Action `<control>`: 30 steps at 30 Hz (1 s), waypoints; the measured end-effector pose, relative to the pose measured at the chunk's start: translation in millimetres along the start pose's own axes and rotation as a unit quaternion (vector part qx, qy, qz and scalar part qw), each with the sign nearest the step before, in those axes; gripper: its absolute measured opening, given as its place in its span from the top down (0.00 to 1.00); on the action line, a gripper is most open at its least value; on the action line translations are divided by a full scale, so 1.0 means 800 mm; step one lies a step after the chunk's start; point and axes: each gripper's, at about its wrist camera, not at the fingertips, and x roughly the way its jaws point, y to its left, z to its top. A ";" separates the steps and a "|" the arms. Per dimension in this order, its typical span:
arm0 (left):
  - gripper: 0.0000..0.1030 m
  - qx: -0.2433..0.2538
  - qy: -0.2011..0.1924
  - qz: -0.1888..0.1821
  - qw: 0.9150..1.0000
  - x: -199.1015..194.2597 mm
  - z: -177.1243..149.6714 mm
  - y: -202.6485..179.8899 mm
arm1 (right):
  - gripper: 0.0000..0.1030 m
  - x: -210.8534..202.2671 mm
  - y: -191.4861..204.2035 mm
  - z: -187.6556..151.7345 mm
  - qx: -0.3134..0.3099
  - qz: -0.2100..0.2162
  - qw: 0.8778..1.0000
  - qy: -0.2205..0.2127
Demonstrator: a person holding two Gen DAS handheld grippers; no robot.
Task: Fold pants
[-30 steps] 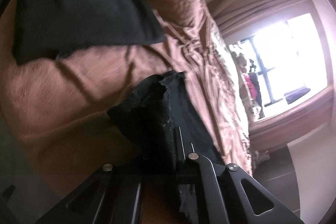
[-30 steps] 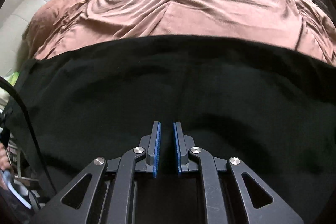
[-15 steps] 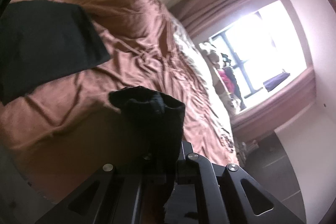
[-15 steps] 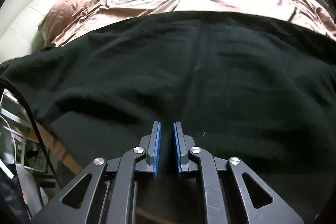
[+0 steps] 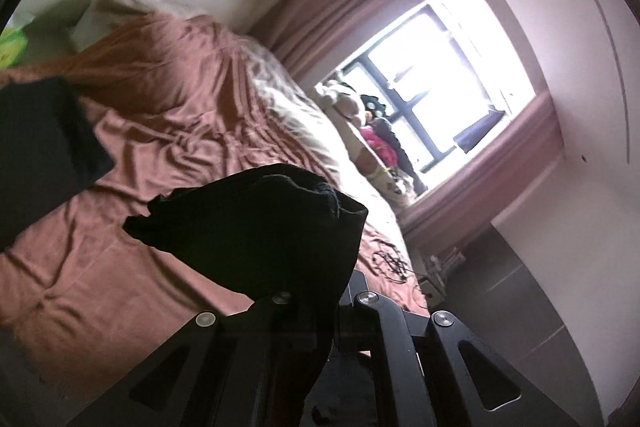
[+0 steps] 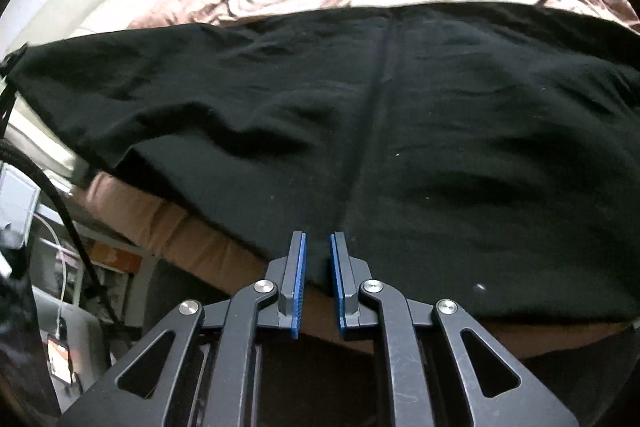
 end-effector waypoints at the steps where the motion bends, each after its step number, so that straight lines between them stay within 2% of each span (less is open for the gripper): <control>1: 0.96 0.007 0.000 -0.005 1.000 0.002 0.002 -0.013 | 0.91 -0.007 -0.001 -0.002 -0.005 0.000 1.000 -0.009; 14: 0.96 0.100 0.017 -0.044 0.994 0.040 0.004 -0.173 | 0.88 -0.116 -0.068 -0.021 0.025 -0.021 0.995 -0.099; 15: 0.96 0.104 0.019 -0.046 0.993 0.044 0.003 -0.185 | 0.83 -0.125 -0.069 -0.023 0.025 -0.025 0.994 -0.108; 16: 0.96 0.105 0.023 -0.052 0.993 0.049 0.001 -0.196 | 0.70 -0.133 -0.071 -0.025 0.024 -0.028 0.992 -0.118; 17: 0.96 0.106 0.024 -0.056 0.993 0.052 0.000 -0.204 | 0.60 -0.141 -0.074 -0.028 0.025 -0.029 0.991 -0.128; 18: 0.96 0.109 0.021 -0.057 0.992 0.054 -0.001 -0.215 | 0.43 -0.147 -0.076 -0.031 0.026 -0.028 0.990 -0.137; 19: 0.96 0.112 0.018 -0.063 0.991 0.055 -0.004 -0.227 | 0.33 -0.154 -0.079 -0.034 0.028 -0.025 0.988 -0.147; 21: 0.96 0.114 0.024 -0.080 0.990 0.061 -0.006 -0.247 | 0.33 -0.166 -0.088 -0.042 0.032 -0.020 0.987 -0.156; 30: 0.96 0.154 0.057 -0.105 0.981 0.097 -0.033 -0.339 | 0.33 -0.214 -0.139 -0.085 0.076 -0.019 0.978 -0.193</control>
